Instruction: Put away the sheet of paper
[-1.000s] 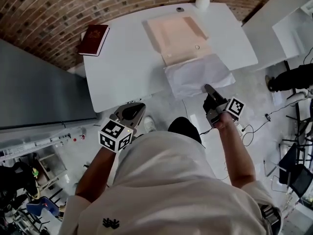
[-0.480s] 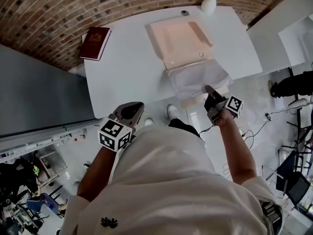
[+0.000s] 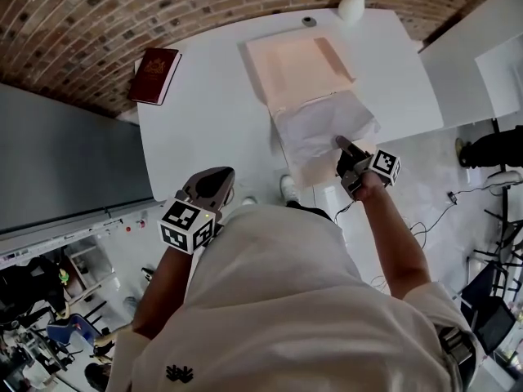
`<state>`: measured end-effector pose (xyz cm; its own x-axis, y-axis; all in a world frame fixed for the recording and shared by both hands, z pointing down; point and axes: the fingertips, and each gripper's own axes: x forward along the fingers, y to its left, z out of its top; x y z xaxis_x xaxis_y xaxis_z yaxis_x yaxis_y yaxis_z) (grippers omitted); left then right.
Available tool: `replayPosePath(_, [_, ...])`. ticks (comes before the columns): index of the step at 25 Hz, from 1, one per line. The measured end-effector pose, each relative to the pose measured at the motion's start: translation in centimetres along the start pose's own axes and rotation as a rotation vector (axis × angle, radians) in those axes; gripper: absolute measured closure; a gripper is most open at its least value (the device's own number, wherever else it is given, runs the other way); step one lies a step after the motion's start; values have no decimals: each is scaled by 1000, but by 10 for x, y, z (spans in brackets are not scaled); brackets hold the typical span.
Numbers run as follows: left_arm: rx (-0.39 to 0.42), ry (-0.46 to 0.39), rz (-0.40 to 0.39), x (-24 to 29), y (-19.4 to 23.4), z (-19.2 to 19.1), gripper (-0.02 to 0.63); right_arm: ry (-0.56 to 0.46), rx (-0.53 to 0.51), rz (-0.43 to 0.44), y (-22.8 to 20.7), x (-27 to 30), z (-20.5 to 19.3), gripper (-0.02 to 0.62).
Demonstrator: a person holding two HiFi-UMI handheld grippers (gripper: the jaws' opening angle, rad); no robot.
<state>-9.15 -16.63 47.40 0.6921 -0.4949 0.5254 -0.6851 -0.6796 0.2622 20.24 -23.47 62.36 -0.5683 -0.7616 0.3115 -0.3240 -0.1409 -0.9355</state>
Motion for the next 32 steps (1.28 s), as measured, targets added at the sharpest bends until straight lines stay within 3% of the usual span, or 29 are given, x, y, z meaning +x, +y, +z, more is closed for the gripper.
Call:
replayPosePath(13, [-19, 20, 73, 25, -1, 15, 581, 33, 45, 14, -15, 35, 37, 568])
replayPosePath(32, [-58, 43, 173, 29, 8, 14, 581, -11, 87, 13, -14, 104, 64, 568])
